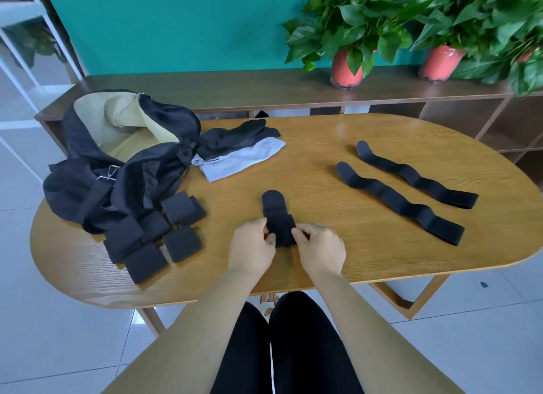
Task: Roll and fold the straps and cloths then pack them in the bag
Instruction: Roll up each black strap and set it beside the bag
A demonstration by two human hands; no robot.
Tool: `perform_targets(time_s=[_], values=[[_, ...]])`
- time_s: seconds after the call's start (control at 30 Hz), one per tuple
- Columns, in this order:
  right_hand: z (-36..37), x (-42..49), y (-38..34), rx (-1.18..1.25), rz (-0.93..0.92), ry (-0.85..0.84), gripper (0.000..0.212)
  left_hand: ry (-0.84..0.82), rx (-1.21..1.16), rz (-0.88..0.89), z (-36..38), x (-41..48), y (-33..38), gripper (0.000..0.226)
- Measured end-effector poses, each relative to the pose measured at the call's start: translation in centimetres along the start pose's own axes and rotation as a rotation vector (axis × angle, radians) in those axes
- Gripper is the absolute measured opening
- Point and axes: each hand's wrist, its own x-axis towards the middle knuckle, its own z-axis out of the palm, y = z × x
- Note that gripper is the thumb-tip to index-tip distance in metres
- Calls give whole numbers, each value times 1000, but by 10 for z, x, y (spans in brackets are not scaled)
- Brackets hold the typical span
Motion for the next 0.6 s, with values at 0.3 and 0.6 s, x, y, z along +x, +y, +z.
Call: perform_targets(time_s=[0.3, 0.6], values=[[5, 1, 0, -83, 5, 3, 23, -20, 58, 55, -4, -4, 1, 46], [1, 0, -4, -200, -24, -63, 28, -189, 238, 164, -11, 1, 2, 53]])
